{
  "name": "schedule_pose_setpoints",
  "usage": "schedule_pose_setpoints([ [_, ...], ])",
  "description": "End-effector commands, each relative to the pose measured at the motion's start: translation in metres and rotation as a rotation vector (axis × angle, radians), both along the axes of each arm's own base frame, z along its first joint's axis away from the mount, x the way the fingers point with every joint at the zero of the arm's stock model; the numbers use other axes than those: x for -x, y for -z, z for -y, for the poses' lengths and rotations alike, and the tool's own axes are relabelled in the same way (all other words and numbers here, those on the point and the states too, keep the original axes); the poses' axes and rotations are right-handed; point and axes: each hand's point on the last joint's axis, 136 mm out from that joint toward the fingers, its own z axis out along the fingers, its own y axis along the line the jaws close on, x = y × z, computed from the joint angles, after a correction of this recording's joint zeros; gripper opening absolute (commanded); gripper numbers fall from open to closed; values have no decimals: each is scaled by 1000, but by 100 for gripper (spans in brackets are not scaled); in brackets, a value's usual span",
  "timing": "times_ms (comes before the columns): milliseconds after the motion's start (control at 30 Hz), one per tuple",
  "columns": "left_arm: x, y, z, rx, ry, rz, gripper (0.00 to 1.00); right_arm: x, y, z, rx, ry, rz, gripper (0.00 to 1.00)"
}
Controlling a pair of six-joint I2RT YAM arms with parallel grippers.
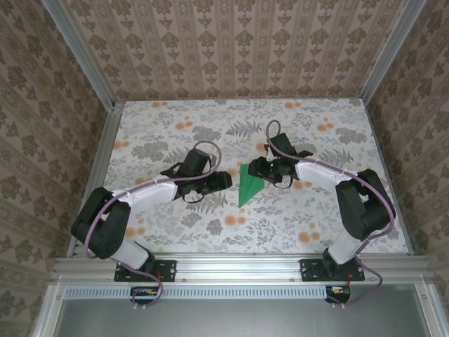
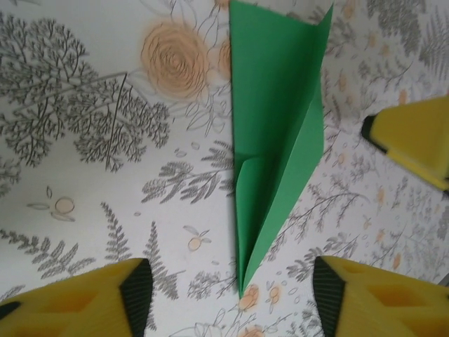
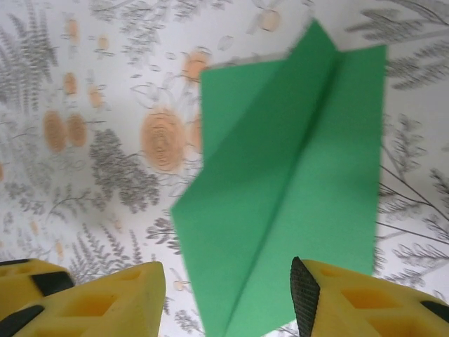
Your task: Fold a paper plane with a square sheet of paper (pick it up from the middle)
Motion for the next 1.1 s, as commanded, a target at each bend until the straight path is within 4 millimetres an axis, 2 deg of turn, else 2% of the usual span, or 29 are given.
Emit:
schedule_pose_setpoints([
  [0,-18,-2,-3,-3,-42,21,70,-3,12,14,35,71,-21,50],
  [167,-25,-2,-4,8,-51,30,77,-10,16,8,9,50,-26,47],
  [400,-23,-2,2,17,-10,35,79,-14,38,-3,-19,23,-79,45],
  [667,-24,-10,29,70,94,28,78,-19,36,-9,-57,14,-51,45],
  [800,-25,-11,49,96,166,26,67,-20,40,-10,-53,18,-55,45],
  [933,-26,-6,65,113,203,3,44,-22,43,-11,-53,11,-66,44],
  [1067,-28,-1,77,135,228,-17,28,-25,40,-14,-55,1,-60,44],
])
